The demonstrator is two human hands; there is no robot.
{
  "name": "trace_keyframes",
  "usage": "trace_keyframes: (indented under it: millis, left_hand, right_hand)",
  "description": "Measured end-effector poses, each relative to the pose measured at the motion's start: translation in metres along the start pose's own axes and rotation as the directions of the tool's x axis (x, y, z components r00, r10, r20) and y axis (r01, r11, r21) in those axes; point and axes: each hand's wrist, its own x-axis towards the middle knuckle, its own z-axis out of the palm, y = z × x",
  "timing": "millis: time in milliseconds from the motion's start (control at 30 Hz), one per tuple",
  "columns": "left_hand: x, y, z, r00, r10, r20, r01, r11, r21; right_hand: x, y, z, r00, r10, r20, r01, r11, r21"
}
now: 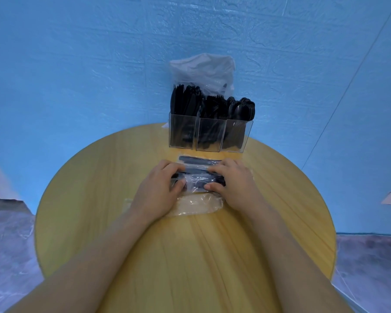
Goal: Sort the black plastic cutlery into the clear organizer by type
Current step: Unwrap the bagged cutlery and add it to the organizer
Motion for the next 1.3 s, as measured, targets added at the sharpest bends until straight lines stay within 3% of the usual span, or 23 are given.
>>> trace_keyframes:
  millis: [133, 333, 500, 667, 733, 800, 933, 1033, 1167, 1300]
  left_hand:
    - [0.001, 0.000, 0.000, 1.000, -0.004, -0.020, 0.002, 0.997, -0.077]
    - [0.000, 0.003, -0.005, 0.994, 0.002, -0.112, -0.031, 0.966, -0.258]
    - [0.001, 0.011, -0.011, 0.990, -0.031, -0.136, -0.043, 0.860, -0.509]
    - [0.004, 0.008, -0.014, 0.968, -0.219, -0.120, 0.068, 0.693, -0.718]
    - [0.002, 0.008, -0.013, 0.962, -0.234, -0.142, 0.069, 0.709, -0.702]
    - [0.001, 0.008, -0.012, 0.961, -0.194, -0.199, 0.041, 0.807, -0.588]
    - [-0.002, 0.003, -0.012, 0.953, 0.003, -0.303, -0.072, 0.973, -0.218]
    - [-0.003, 0.002, -0.012, 0.944, 0.159, -0.288, -0.175, 0.984, -0.032]
    - [-0.001, 0.001, -0.013, 0.939, 0.165, -0.302, -0.200, 0.976, -0.086]
    - [-0.001, 0.003, -0.014, 0.954, 0.068, -0.294, -0.158, 0.943, -0.294]
  right_hand:
    - [-0.001, 0.009, 0.001, 0.995, -0.004, -0.101, 0.006, 1.000, 0.020]
    - [-0.002, 0.005, 0.002, 0.931, -0.101, -0.350, 0.153, 0.980, 0.125]
    - [-0.001, -0.004, 0.005, 0.899, -0.196, -0.391, 0.264, 0.956, 0.130]
    - [-0.001, 0.001, 0.005, 0.922, -0.112, -0.370, 0.150, 0.986, 0.075]
    - [-0.003, 0.000, 0.004, 0.936, -0.061, -0.347, 0.102, 0.990, 0.100]
    - [-0.006, -0.002, 0.004, 0.942, -0.016, -0.334, 0.063, 0.989, 0.132]
    - [-0.008, -0.001, 0.003, 0.945, 0.062, -0.322, -0.005, 0.985, 0.175]
    - [-0.008, 0.000, 0.003, 0.951, 0.076, -0.299, -0.011, 0.977, 0.215]
    - [-0.007, 0.001, 0.005, 0.957, 0.081, -0.279, -0.007, 0.966, 0.257]
    - [-0.007, 0.003, 0.004, 0.957, 0.090, -0.275, -0.011, 0.960, 0.279]
